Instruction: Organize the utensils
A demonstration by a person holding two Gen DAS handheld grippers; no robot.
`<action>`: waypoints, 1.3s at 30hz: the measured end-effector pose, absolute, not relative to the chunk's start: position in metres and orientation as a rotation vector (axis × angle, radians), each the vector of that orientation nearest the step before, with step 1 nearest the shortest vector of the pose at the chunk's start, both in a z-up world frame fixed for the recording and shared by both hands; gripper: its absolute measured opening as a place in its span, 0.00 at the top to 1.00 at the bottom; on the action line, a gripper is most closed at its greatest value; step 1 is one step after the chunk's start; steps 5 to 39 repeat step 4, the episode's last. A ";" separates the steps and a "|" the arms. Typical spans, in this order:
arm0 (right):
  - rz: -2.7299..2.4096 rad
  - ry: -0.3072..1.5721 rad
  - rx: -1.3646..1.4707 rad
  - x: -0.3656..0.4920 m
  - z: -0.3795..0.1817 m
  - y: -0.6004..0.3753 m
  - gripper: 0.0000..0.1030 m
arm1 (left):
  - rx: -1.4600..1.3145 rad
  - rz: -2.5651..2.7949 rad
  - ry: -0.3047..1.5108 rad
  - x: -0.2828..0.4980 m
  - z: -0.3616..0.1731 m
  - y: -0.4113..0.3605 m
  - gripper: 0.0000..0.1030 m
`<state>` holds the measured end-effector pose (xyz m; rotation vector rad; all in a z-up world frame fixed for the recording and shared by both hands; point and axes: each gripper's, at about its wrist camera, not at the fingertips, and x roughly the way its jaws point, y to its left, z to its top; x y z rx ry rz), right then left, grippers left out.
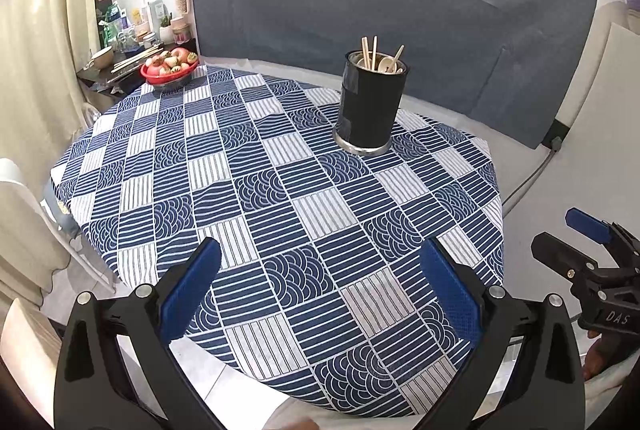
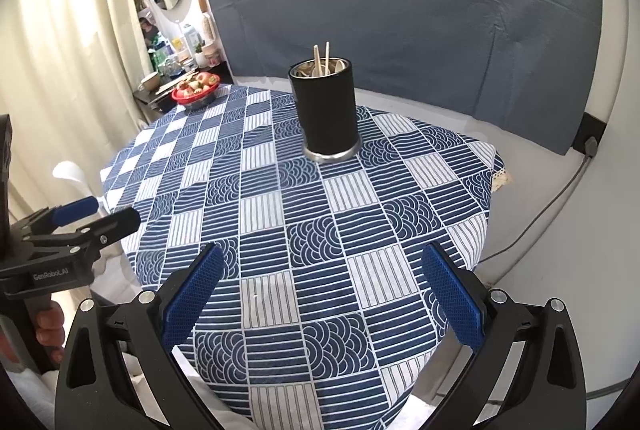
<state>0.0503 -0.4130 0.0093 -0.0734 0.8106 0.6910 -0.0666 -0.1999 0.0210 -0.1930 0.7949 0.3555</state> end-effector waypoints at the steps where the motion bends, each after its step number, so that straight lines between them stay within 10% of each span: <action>1: 0.694 0.813 -0.068 0.052 0.009 -0.414 0.08 | -0.200 0.348 0.795 -0.066 0.022 -0.198 0.06; 39: 0.697 0.812 -0.062 0.058 0.008 -0.414 0.08 | -0.197 0.322 0.811 -0.064 0.023 -0.195 0.06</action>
